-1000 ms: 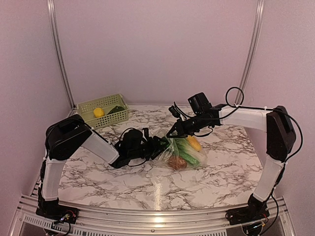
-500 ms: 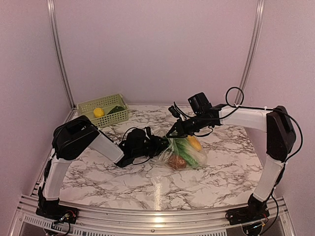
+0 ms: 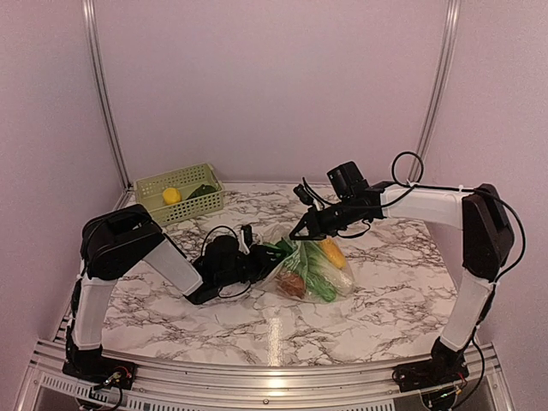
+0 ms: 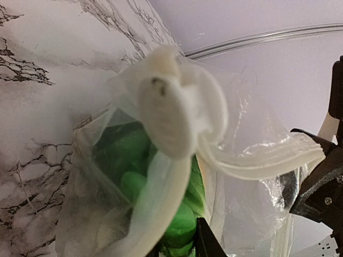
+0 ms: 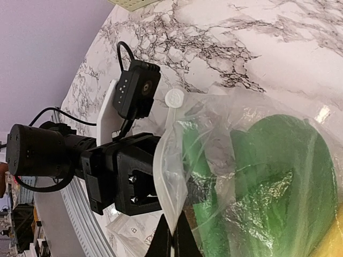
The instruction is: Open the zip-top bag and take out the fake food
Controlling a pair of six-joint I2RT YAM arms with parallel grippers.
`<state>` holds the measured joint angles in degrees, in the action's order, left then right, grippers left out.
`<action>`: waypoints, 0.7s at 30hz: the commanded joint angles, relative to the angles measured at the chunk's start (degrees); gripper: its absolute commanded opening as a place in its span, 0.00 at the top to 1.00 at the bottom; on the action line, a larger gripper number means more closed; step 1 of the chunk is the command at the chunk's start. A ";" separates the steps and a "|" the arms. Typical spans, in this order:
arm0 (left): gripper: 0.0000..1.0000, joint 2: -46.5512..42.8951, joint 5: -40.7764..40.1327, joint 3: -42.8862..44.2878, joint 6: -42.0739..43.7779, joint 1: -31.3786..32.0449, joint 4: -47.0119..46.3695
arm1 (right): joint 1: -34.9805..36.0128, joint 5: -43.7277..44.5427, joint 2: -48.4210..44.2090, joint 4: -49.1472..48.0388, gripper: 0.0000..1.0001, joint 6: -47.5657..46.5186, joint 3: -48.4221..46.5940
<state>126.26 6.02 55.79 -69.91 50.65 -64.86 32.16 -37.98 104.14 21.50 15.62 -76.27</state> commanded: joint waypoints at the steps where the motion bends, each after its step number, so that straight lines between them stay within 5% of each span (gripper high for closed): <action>1: 0.95 -4.74 -2.91 -4.12 5.99 1.15 -6.20 | -0.52 1.62 0.89 -1.72 1.00 0.98 -0.86; 11: 0.95 -7.71 -0.52 -0.25 18.39 2.86 1.19 | -0.36 0.04 0.84 -3.04 1.00 1.76 0.13; 21: 0.98 -22.44 -5.76 -6.77 25.32 -1.22 8.43 | -0.50 1.85 -1.68 -1.74 1.00 0.64 2.76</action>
<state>109.25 2.07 50.57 -48.47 51.59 -59.18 32.16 -37.04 104.01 19.66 16.91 -75.05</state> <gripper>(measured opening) 0.215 0.004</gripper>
